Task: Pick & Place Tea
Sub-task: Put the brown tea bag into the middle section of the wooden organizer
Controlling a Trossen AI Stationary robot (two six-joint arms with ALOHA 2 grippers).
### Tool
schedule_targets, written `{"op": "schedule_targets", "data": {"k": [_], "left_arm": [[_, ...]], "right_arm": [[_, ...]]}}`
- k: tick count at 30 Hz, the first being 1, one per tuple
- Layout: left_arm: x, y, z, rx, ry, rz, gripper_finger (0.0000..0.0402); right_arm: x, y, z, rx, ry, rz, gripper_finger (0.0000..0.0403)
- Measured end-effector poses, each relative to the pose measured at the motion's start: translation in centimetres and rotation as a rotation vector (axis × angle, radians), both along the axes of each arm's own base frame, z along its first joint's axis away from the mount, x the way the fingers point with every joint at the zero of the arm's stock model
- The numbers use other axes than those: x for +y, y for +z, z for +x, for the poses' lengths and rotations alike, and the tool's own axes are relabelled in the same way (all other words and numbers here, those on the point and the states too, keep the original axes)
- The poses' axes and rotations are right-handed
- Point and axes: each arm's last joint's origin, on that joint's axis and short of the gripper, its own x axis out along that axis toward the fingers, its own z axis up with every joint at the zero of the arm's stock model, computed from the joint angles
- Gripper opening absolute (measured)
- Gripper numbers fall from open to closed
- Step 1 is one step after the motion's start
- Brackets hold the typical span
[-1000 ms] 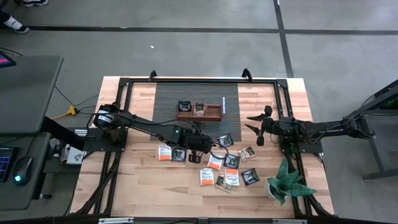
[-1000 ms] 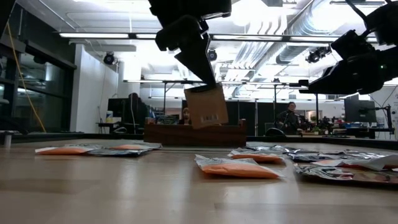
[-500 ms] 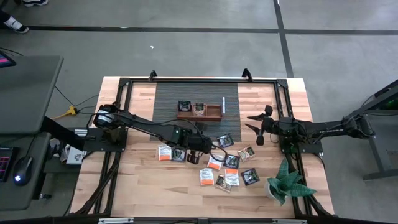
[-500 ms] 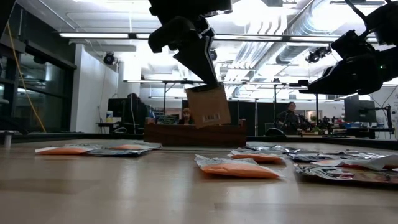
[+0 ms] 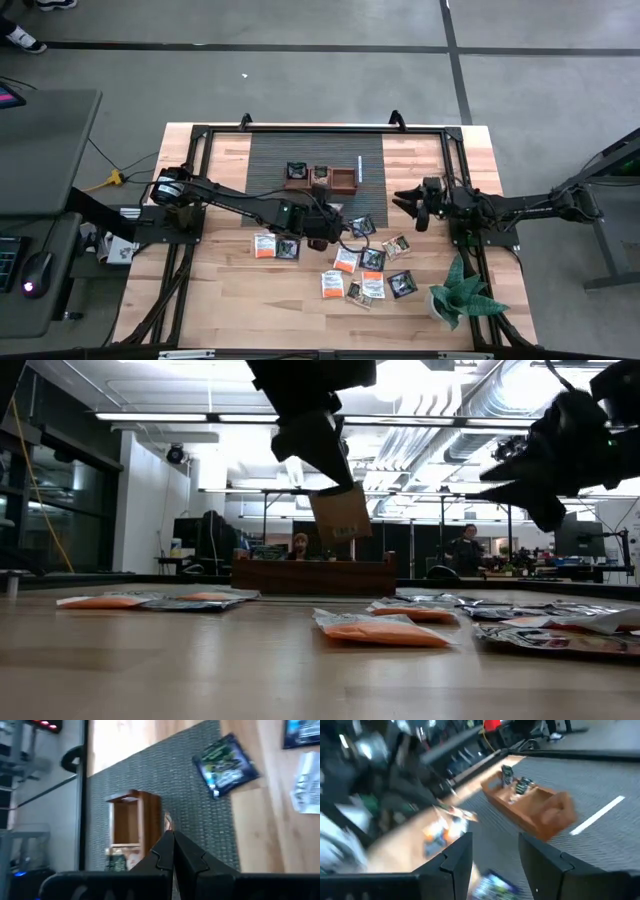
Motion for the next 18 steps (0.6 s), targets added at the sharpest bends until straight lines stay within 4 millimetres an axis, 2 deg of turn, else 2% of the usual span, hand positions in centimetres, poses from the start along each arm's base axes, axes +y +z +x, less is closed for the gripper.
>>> {"op": "schedule_targets", "data": {"k": [2,4,8,13,18], "left_arm": [[0.0,0.1,0.1,-0.017,0.015,0.018,0.0000],[0.0,0.2,0.1,-0.026,0.016,0.017,0.0000],[0.2,0.3,0.4,-0.053,0.022,0.008,0.0000],[0.2,0.4,0.5,-0.068,0.021,0.007,0.0000],[0.2,0.4,0.5,-0.070,0.022,0.008,0.0000]], "right_arm": [[0.1,0.5,0.1,-0.062,0.013,0.049,0.0157],[0.1,0.9,0.1,-0.104,0.028,0.022,0.0160],[-0.1,1.4,0.0,-0.152,-0.045,0.026,0.0163],[-0.3,1.3,0.0,-0.212,-0.116,0.220,0.0159],[-0.5,0.9,0.0,-0.215,-0.215,0.322,0.0159]]}}
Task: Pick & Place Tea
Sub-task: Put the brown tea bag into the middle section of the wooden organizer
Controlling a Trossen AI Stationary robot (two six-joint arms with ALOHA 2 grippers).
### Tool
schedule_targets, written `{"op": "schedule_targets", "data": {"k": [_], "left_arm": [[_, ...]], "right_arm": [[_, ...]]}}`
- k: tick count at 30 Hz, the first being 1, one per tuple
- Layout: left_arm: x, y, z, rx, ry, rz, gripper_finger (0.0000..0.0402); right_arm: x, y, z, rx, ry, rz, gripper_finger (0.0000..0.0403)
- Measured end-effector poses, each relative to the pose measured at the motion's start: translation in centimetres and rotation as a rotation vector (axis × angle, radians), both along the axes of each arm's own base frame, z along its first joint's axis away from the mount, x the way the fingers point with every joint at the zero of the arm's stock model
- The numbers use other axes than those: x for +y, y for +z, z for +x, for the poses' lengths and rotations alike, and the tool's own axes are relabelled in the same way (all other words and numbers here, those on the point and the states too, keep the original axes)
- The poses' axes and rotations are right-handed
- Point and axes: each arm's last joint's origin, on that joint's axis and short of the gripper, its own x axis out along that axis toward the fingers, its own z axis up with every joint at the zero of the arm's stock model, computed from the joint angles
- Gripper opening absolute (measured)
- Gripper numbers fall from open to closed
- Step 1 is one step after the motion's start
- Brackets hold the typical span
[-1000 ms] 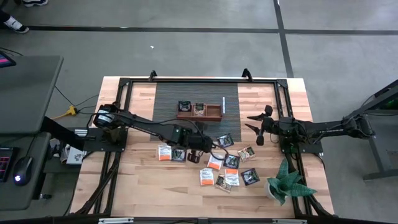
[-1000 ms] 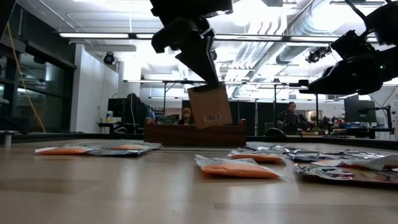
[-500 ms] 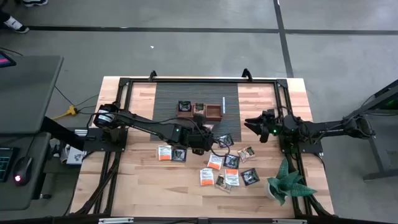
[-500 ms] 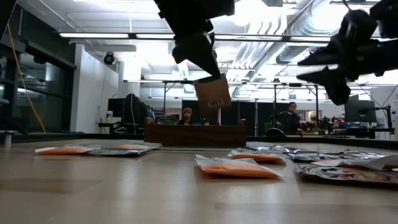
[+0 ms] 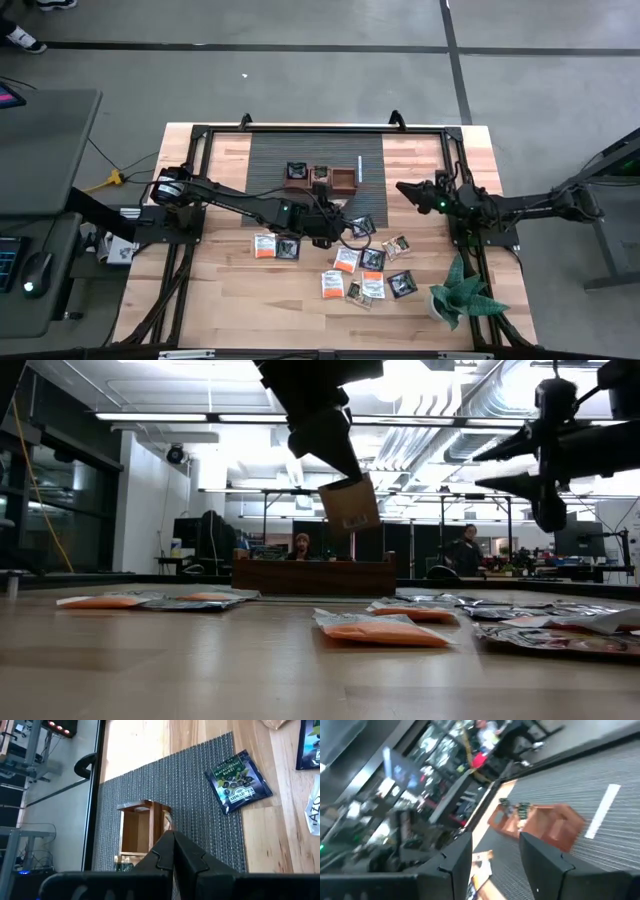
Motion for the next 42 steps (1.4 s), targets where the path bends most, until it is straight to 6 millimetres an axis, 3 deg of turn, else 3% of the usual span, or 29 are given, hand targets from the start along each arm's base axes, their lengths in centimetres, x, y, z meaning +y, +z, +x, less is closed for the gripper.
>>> {"op": "schedule_targets", "data": {"k": [7,23,33,36,42], "left_arm": [[-0.1,-0.6,0.4,-0.002,0.002,0.003,0.0000],[0.5,-0.4,0.6,-0.025,0.011,-0.010,0.0000],[1.0,-0.4,0.7,-0.019,0.017,-0.007,0.0000],[1.0,-0.5,0.7,-0.016,0.009,-0.015,0.0000],[1.0,-0.6,0.6,0.002,0.007,-0.014,0.0000]], "right_arm": [[-0.1,-1.1,0.6,0.033,-0.064,0.142,0.0158],[0.5,-2.8,3.4,0.184,0.133,0.380,0.0156],[1.7,0.6,9.2,0.409,0.373,-0.427,0.0156],[2.3,0.7,11.1,0.556,0.462,-0.693,0.0158],[2.5,0.3,14.1,0.801,0.485,-0.886,0.0159]]}}
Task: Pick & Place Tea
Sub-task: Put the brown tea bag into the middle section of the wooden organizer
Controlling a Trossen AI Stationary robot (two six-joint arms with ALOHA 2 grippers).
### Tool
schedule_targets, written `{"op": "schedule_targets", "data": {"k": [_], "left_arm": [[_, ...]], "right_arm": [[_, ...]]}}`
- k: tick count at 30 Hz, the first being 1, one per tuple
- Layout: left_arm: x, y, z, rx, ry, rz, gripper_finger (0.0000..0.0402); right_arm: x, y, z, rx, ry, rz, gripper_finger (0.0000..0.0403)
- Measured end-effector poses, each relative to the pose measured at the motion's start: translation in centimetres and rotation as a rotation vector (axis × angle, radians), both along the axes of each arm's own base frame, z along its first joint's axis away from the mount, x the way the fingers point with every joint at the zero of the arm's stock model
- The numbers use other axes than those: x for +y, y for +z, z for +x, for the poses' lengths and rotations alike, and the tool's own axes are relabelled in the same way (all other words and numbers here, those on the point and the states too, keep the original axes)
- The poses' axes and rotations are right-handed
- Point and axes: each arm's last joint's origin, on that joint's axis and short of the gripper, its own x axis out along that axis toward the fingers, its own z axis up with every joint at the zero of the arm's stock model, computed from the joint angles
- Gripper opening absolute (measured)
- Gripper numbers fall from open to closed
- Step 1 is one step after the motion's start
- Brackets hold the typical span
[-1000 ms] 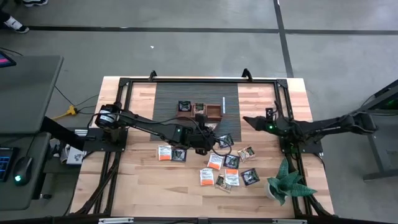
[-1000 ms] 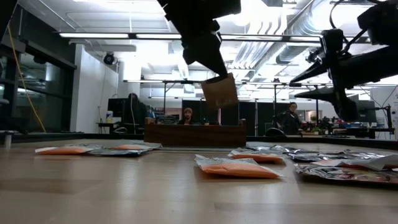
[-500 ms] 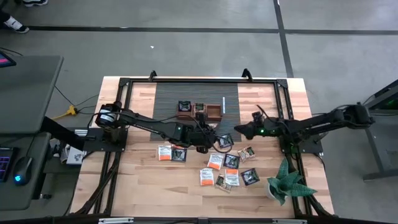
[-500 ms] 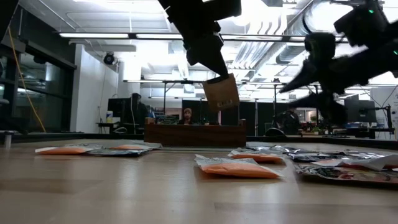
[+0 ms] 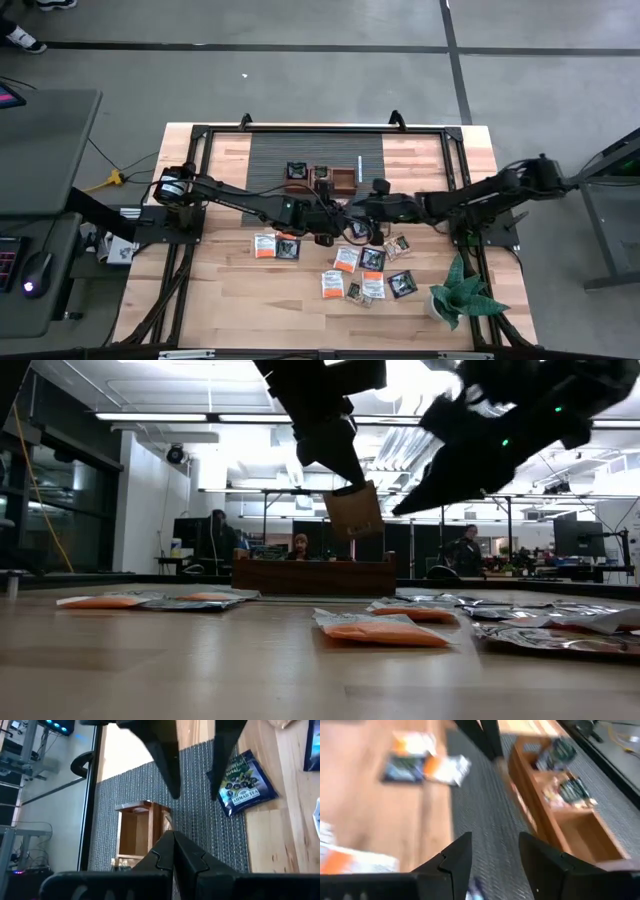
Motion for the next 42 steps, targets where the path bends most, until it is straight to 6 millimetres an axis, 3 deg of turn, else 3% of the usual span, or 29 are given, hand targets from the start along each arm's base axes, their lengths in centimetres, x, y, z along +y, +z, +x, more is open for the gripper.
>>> {"op": "schedule_targets", "data": {"k": [12,22,31,37,42], "left_arm": [[0.0,-0.1,-0.1,0.010,-0.002,-0.001,0.0000],[0.2,-0.1,-0.3,0.036,0.023,0.061,0.0000],[0.2,-0.1,-0.3,0.039,0.029,0.071,0.0000],[0.2,-0.1,-0.3,0.035,0.033,0.074,0.0000],[0.2,-0.1,-0.3,0.033,0.035,0.077,0.0000]], "right_arm": [[-0.2,-0.3,0.9,0.018,-0.115,-0.003,0.0168],[-0.7,-0.8,0.5,-0.103,-0.471,0.468,0.0168],[-2.7,-0.8,0.7,-0.291,-0.822,1.085,0.0168],[-3.6,0.3,1.3,-0.422,-0.802,1.247,0.0168],[-4.1,0.4,1.4,-0.433,-0.809,1.317,0.0168]]}}
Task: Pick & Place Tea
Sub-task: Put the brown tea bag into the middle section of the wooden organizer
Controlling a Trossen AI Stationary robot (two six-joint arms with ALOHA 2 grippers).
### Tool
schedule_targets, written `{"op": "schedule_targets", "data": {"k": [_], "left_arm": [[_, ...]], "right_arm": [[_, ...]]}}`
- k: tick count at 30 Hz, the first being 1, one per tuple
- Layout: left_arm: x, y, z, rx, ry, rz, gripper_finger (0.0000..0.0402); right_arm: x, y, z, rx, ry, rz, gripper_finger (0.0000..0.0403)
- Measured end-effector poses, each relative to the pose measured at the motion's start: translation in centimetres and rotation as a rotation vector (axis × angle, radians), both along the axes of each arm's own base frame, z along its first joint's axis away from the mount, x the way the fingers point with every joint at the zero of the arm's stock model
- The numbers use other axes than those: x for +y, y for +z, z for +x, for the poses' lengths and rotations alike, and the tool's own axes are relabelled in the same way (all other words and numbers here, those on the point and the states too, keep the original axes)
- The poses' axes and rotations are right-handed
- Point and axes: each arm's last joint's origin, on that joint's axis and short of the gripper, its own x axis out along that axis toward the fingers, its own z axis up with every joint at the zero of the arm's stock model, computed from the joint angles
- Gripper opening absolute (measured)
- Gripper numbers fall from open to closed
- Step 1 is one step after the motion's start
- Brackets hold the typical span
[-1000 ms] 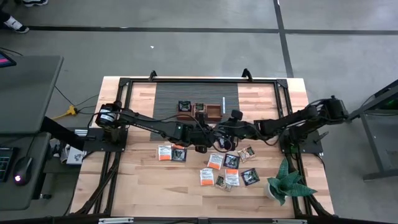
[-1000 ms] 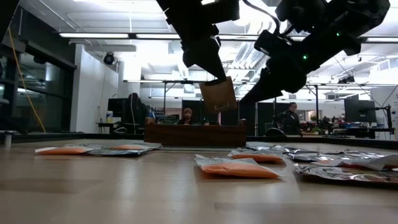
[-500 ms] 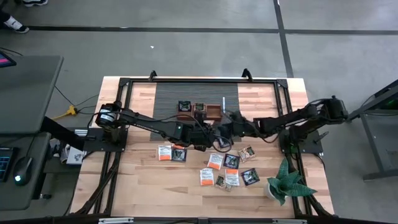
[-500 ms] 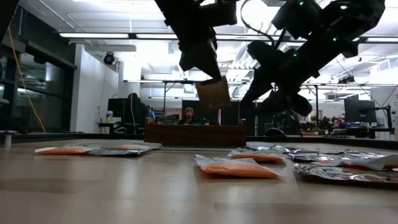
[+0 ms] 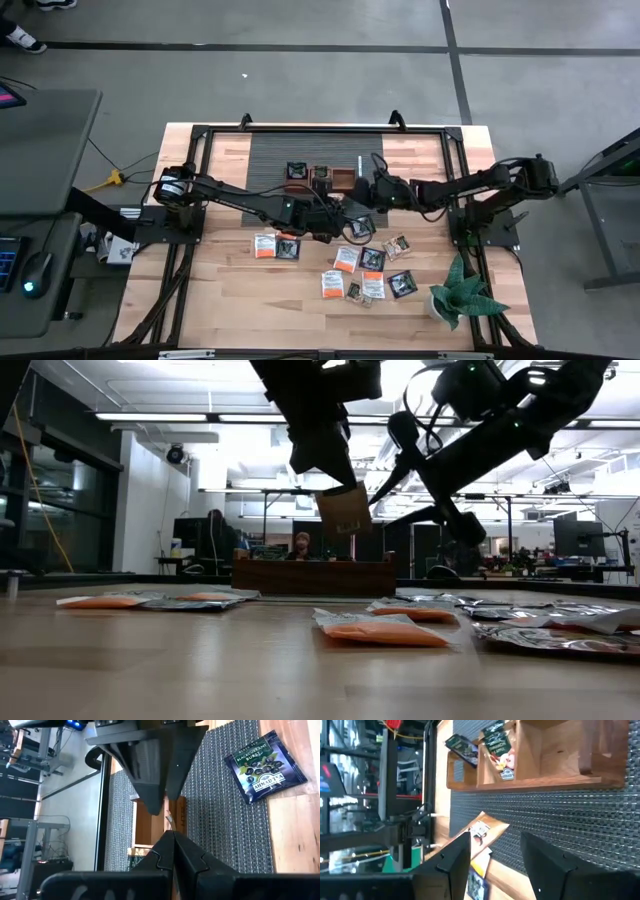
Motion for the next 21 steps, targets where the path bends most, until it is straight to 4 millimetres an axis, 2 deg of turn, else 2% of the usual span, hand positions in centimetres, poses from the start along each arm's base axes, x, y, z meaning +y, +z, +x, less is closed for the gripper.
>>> {"op": "schedule_targets", "data": {"k": [11,21], "left_arm": [[-0.02,0.22,0.24,-0.020,-0.011,0.017,0.0000],[-0.05,0.33,0.38,-0.038,-0.014,0.014,0.0000]], "right_arm": [[0.04,0.00,0.02,-0.020,-0.010,0.070,0.0168],[-0.84,0.43,0.12,-0.078,-0.058,0.078,0.0168]]}}
